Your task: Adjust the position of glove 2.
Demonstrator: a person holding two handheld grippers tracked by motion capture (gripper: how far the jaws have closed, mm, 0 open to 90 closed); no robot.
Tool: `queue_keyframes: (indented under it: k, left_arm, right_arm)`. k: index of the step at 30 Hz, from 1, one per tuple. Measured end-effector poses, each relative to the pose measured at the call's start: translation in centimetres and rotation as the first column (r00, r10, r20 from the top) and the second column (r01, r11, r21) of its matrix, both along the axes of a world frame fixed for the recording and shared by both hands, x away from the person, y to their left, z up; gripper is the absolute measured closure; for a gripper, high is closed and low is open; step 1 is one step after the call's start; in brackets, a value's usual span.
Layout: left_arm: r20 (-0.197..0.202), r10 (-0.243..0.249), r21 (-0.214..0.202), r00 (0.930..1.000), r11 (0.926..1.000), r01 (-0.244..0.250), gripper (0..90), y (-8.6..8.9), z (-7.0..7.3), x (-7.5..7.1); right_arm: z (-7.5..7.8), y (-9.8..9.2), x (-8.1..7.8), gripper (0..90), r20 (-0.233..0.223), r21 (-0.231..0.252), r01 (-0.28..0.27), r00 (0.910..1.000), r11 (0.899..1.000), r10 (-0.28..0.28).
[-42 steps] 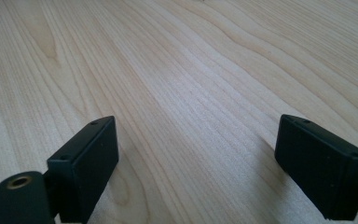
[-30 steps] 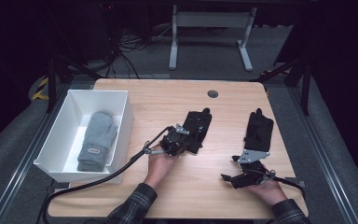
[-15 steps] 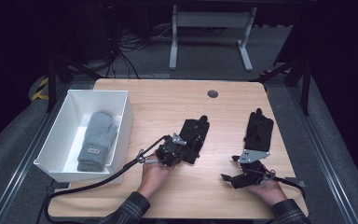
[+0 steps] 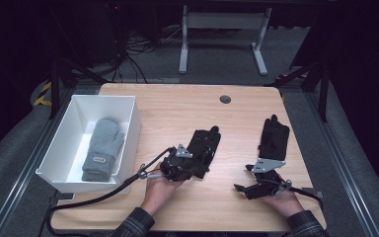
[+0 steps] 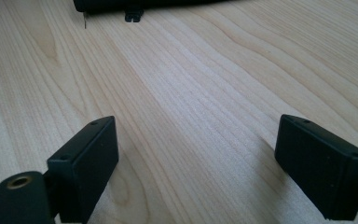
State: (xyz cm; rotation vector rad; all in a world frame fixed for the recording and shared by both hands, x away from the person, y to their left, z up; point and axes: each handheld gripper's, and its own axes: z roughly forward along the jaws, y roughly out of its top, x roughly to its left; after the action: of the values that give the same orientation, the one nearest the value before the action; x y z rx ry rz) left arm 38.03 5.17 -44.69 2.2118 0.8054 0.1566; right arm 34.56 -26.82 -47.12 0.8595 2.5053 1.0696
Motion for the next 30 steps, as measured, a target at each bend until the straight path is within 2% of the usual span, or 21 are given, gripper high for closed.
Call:
queue_keyframes:
  k: [1,3,5,7,9,10,12,13,14,15,16,17,18,19,20,21,22,23,26,29,30]
  left_arm:
    - [0.004,0.001,-0.002,1.0,1.0,-0.001,57.4,0.3,0.2,-0.1]
    - [0.019,-0.008,0.0,0.9998,1.0,0.008,52.2,0.9,0.4,-0.3]
    - [0.019,-0.024,-0.016,0.9995,0.9996,0.024,48.6,1.5,0.4,-0.7]
    - [0.02,-0.033,-0.012,0.9993,0.9994,0.033,43.8,1.8,0.3,-1.1]
    - [0.026,-0.048,-0.009,0.9985,0.9988,0.048,40.3,2.2,0.1,-1.6]
    - [0.026,-0.054,-0.008,0.9982,0.9985,0.054,39.2,2.4,0.0,-2.0]
    - [0.038,-0.062,0.023,0.9974,0.9979,0.061,37.1,2.6,-0.1,-2.5]
    - [0.036,-0.062,0.018,0.9974,0.998,0.061,36.5,2.8,-0.2,-2.7]
    - [0.036,-0.062,0.018,0.9974,0.998,0.061,36.2,2.8,-0.2,-2.7]
    - [0.033,-0.067,0.018,0.9972,0.9976,0.066,35.0,3.1,-0.3,-2.9]
    - [0.038,-0.062,0.014,0.9973,0.998,0.062,35.0,3.3,-0.4,-3.0]
    - [0.035,-0.057,0.023,0.9977,0.9981,0.057,33.9,3.7,-0.6,-3.2]
    - [0.035,-0.057,0.023,0.9977,0.9981,0.057,32.7,3.7,-0.6,-3.2]
    - [0.03,-0.047,0.014,0.9985,0.9988,0.047,32.7,3.9,-0.8,-3.4]
    - [0.016,-0.045,0.005,0.9989,0.999,0.045,31.2,4.2,-1.1,-3.7]
    - [0.016,-0.045,0.005,0.9989,0.999,0.045,30.6,4.2,-1.1,-3.7]
    - [0.012,-0.046,0.028,0.9989,0.9986,0.045,29.9,4.2,-1.4,-3.9]
    - [0.012,-0.046,0.028,0.9989,0.9986,0.045,28.2,4.2,-1.4,-3.9]
    - [0.007,-0.045,0.058,0.999,0.9974,0.044,26.7,4.2,-1.9,-4.2]
    - [0.027,-0.044,0.071,0.9987,0.9966,0.042,24.6,4.2,-2.2,-4.3]
    - [0.035,-0.048,0.077,0.9982,0.996,0.046,24.4,4.2,-2.3,-4.3]
  right_arm:
    - [0.0,0.0,0.0,13.6,0.0,0.0,0.0,1.0,1.0,0.0]
    - [0.0,0.0,0.0,13.7,0.0,0.0,-0.001,1.0,1.0,0.001]
    - [0.0,0.0,0.0,14.6,0.001,0.001,0.0,1.0,1.0,0.0]
    - [0.1,-0.1,-0.1,19.0,0.004,-0.006,-0.005,1.0,1.0,0.005]
    - [0.5,-0.2,-0.2,30.7,0.002,-0.022,0.0,1.0,1.0,0.0]
    - [0.7,-0.3,-0.3,34.9,0.017,-0.031,0.007,0.9998,0.999,-0.006]
    - [1.2,-0.6,-0.4,41.5,0.042,-0.04,0.026,0.9988,0.999,-0.025]
    - [1.5,-0.9,-0.3,45.2,0.04,-0.027,0.042,0.9984,0.999,-0.041]
    - [1.5,-0.9,-0.3,45.2,0.04,-0.027,0.042,0.9984,0.999,-0.041]
    - [1.8,-1.2,-0.3,53.3,0.051,-0.031,0.062,0.9969,0.998,-0.061]
    - [1.8,-1.2,-0.3,53.3,0.051,-0.031,0.062,0.9969,0.998,-0.061]
    - [2.1,-1.5,-0.2,62.4,0.066,-0.047,0.078,0.995,0.996,-0.075]
    - [2.1,-1.5,-0.2,62.4,0.066,-0.047,0.078,0.995,0.996,-0.075]
    - [2.3,-1.8,0.0,68.9,0.073,-0.052,0.087,0.9939,0.995,-0.083]
    - [2.8,-2.3,0.4,77.9,0.084,-0.051,0.119,0.9898,0.992,-0.114]
    - [2.8,-2.3,0.4,77.9,0.084,-0.051,0.119,0.9898,0.992,-0.114]
    - [3.2,-3.0,1.1,83.7,0.079,-0.039,0.161,0.9844,0.986,-0.157]
    - [3.2,-3.0,1.1,83.7,0.079,-0.039,0.161,0.9844,0.986,-0.157]
    - [3.3,-4.1,2.4,90.0,0.079,-0.044,0.216,0.9741,0.975,-0.212]
    - [3.4,-5.5,3.8,90.0,0.084,-0.053,0.28,0.9578,0.959,-0.275]
    - [3.5,-5.9,4.1,90.0,0.09,-0.038,0.297,0.9519,0.954,-0.293]
